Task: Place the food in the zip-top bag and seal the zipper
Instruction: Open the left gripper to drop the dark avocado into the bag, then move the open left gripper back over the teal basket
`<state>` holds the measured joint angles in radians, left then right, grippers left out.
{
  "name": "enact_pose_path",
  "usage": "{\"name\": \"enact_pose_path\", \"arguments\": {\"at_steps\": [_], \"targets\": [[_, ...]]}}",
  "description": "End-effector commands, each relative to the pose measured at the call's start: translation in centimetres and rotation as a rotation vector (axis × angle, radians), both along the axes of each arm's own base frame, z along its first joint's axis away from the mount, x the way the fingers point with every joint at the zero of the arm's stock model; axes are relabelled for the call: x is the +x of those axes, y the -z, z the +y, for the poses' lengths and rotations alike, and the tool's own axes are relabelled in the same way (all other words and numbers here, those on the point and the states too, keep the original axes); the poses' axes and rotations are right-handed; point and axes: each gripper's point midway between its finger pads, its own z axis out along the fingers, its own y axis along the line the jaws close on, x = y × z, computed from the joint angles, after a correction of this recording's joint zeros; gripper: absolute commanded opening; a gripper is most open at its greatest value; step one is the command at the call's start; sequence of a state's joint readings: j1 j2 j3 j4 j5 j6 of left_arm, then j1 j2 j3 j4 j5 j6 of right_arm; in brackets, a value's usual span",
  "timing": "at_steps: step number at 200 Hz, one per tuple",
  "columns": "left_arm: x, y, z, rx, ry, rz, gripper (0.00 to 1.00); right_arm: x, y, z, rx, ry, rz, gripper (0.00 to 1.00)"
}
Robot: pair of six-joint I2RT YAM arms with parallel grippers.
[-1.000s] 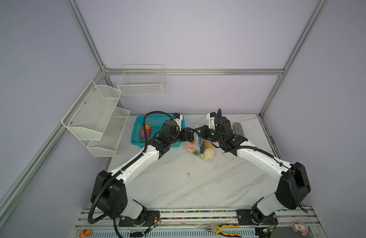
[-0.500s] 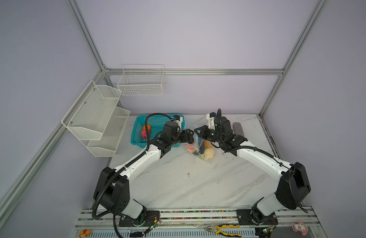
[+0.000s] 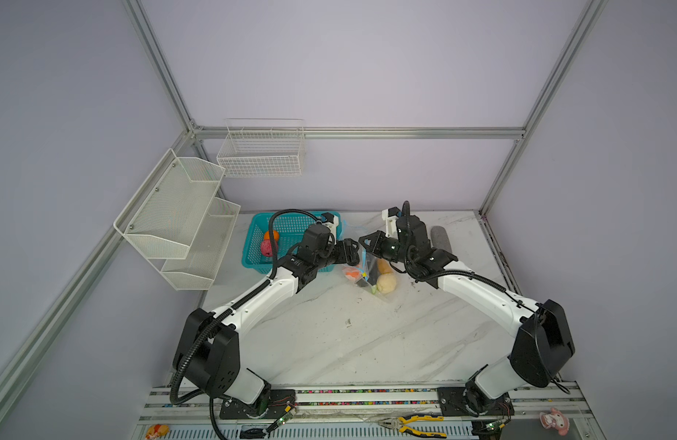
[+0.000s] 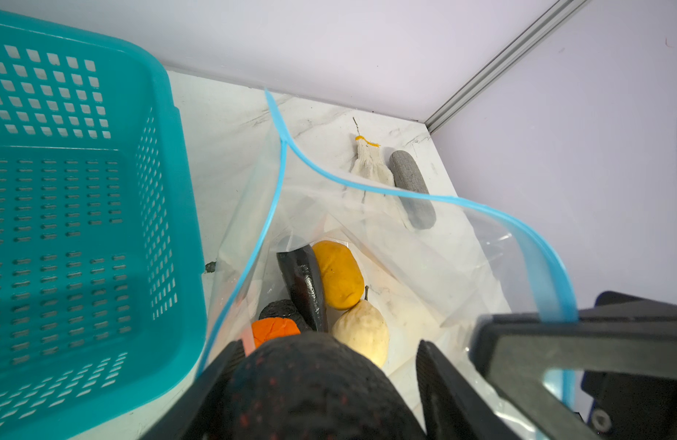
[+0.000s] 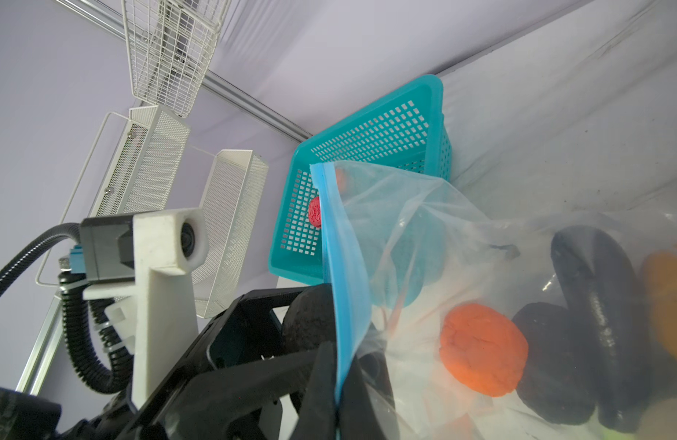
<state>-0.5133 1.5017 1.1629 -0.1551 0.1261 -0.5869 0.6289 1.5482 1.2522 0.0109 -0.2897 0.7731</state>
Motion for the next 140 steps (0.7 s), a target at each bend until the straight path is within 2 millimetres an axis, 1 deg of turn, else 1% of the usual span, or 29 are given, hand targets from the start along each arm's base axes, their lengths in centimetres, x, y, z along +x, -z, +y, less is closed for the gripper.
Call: {"name": "enact_pose_path", "arguments": {"at_steps": [1, 27, 46, 68, 109, 140], "targets": [[-0.1, -0.1, -0.3, -0.001, 0.014, -0.011, 0.74, -0.3, -2.4, -0.1, 0.053, -0.005, -0.054, 0.0], [0.0, -0.2, -0.6, -0.005, 0.02, -0.01, 0.75, -0.4, -2.5, 0.0, 0.052, -0.006, -0.054, 0.0], [0.1, -0.3, -0.7, -0.006, 0.022, -0.013, 0.79, -0.4, -2.6, -0.1, 0.054, -0.006, -0.056, 0.0], [0.1, -0.2, -0.7, -0.004, 0.025, -0.01, 0.8, -0.3, -2.5, 0.0, 0.053, -0.006, -0.056, 0.0], [0.0, -0.9, -0.4, -0.001, 0.017, -0.027, 0.79, -0.3, -2.3, 0.0, 0.049, -0.004, -0.052, 0.0], [-0.4, -1.8, 0.4, 0.016, -0.004, -0.044, 0.78, -0.5, -1.9, -0.2, 0.044, -0.002, -0.044, 0.0]]}}
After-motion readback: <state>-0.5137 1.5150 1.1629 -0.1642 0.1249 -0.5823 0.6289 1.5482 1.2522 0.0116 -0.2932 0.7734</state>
